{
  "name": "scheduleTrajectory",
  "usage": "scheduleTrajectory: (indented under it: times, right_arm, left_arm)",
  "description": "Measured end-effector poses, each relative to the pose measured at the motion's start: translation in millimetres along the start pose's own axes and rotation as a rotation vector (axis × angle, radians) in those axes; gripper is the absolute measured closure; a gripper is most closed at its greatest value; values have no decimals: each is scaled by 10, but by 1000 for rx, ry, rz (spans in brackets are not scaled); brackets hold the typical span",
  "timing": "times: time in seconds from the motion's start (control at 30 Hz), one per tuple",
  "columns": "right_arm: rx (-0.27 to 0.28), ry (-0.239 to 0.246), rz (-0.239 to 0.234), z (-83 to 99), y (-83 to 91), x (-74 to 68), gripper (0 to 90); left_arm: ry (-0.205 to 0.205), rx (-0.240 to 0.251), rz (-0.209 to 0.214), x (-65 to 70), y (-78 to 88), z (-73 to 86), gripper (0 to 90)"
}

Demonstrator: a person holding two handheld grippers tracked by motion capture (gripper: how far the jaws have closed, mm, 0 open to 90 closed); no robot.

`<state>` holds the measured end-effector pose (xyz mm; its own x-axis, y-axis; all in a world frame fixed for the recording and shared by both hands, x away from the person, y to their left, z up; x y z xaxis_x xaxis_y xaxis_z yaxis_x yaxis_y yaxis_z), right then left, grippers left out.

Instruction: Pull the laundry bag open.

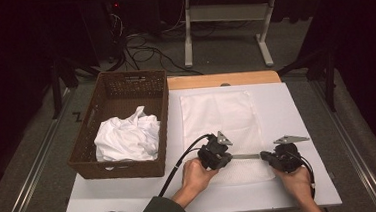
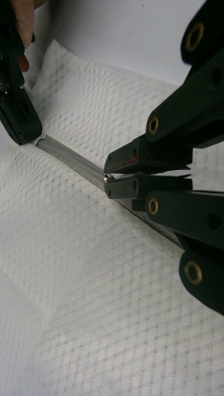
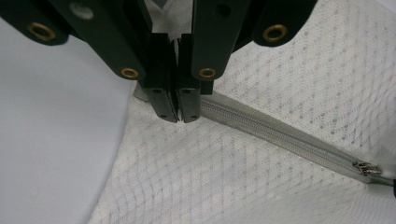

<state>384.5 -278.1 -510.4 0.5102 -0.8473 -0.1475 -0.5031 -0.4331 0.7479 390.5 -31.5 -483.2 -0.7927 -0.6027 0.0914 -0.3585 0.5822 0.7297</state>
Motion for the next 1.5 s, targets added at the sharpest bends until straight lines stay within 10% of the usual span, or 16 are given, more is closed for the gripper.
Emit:
scheduleTrajectory:
  times: [1.5]
  right_arm:
    - [-1,0,1,0,-1,-2,880]
  left_arm:
    - [36,12,45,-61,92,61,861]
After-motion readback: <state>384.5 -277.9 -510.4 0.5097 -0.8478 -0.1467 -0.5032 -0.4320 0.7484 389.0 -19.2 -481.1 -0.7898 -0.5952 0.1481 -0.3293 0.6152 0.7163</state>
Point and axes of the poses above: each handheld gripper's, and its own axes: y roughly backward along the jaws, z roughly out of its underside, x roughly to its right, the point moved 1 cm from there along -y, roughly forward along the jaws, and after that the axes turned 4 degrees about -z, right-handed, at the moved point
